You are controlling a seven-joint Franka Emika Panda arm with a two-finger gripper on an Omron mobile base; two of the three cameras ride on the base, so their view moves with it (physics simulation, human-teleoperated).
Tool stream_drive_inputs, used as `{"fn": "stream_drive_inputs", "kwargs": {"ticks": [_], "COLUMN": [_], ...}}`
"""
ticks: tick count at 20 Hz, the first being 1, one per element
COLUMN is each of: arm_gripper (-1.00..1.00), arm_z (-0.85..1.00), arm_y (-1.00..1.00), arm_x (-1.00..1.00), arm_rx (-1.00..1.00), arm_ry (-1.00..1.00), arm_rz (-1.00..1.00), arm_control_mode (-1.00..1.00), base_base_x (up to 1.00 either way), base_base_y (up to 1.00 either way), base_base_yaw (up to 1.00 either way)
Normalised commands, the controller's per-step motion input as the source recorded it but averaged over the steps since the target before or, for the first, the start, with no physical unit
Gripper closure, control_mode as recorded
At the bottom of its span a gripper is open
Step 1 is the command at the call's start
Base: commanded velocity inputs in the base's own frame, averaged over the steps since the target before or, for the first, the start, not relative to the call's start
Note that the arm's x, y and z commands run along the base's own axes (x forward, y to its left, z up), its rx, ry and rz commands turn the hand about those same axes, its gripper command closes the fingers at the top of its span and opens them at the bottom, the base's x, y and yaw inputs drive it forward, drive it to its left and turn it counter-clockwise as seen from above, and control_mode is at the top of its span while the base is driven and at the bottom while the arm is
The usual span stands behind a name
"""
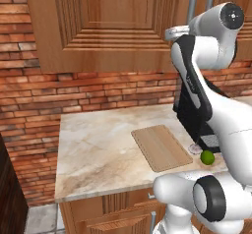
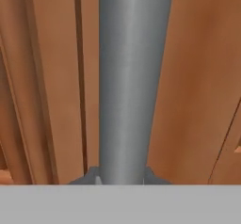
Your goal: Open the cabinet. Place the bowl and condiment on the counter. Then place the lime and garlic on the cutting board.
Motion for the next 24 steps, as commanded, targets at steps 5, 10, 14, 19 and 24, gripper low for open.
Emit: {"fn": "stream_drive_inputs", "kwargs": {"ticks": [5, 10, 14, 19, 24], "arm_gripper": [1.0, 1.0, 1.0, -1.0, -1.0], "arm_z": [-0.22, -0.26, -0.18, -0.01, 0.04], "arm_y": [0.01, 0.07, 0.1, 0.1, -0.1], "arm_x": [-0.72, -0.8, -0.83, -0.52, -0.2], "arm_rx": [0.0, -0.01, -0.01, 0.0, 0.02], "arm_ry": [0.0, -0.08, -0.1, -0.01, 0.0], "arm_rz": [-0.01, 0.0, 0.0, 0.0, 0.0], "arm_control_mode": [-1.0, -1.0, -1.0, -1.0, -1.0], "base_base_x": [0.0, 0.0, 0.0, 0.0, 0.0], "base_base_y": [0.0, 0.0, 0.0, 0.0, 0.0], "base_base_yaw": [0.0, 0.0, 0.0, 0.0, 0.0]}}
